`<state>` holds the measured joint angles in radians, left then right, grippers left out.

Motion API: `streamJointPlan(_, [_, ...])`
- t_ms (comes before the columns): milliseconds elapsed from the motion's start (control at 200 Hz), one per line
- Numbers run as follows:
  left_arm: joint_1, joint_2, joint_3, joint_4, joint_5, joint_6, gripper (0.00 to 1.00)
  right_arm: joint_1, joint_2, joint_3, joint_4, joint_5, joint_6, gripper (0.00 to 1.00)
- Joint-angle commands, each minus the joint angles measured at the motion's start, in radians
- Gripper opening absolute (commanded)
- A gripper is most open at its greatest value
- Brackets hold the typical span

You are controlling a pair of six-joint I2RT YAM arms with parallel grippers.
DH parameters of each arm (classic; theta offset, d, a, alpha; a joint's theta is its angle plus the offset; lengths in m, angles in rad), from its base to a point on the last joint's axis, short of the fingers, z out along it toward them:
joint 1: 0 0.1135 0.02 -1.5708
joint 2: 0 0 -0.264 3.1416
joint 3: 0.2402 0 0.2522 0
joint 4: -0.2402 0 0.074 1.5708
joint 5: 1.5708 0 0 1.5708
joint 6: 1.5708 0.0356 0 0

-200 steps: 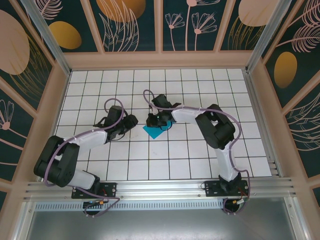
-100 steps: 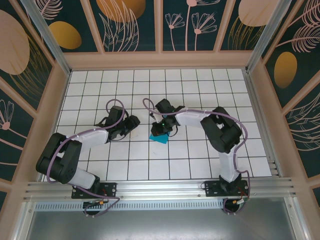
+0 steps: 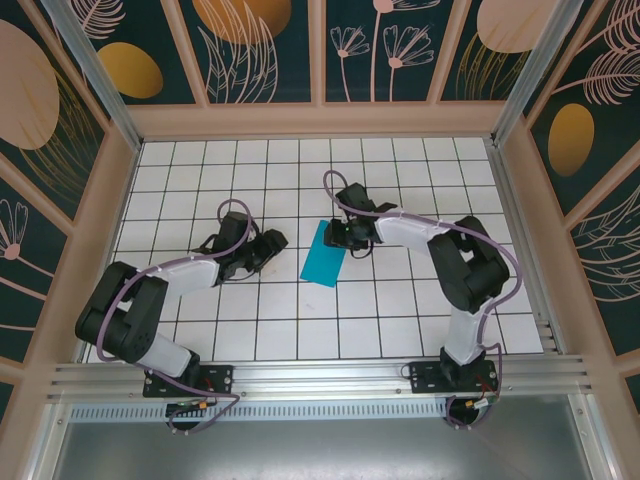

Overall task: Fold a paper plane with a square sheet of paper (pick it up from the middle)
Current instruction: Fold the triangle a second time at the center of the table.

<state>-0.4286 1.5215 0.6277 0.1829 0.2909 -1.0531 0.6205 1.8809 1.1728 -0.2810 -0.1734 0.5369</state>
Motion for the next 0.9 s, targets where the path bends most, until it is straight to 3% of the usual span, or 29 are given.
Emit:
streamJointPlan(0, [-0.020, 0.024, 0.021, 0.009, 0.052, 0.000, 0.63, -0.006, 0.047, 0.037, -0.007, 0.031, 0.045, 0.40])
streamJointPlan(345, [-0.099, 0.082, 0.082, -0.036, 0.100, 0.059, 0.65, -0.049, 0.113, 0.006, 0.034, -0.028, 0.049, 0.42])
streamJointPlan(896, [-0.167, 0.168, 0.149, -0.080, 0.102, 0.068, 0.62, -0.099, 0.122, -0.089, 0.071, -0.093, 0.043, 0.35])
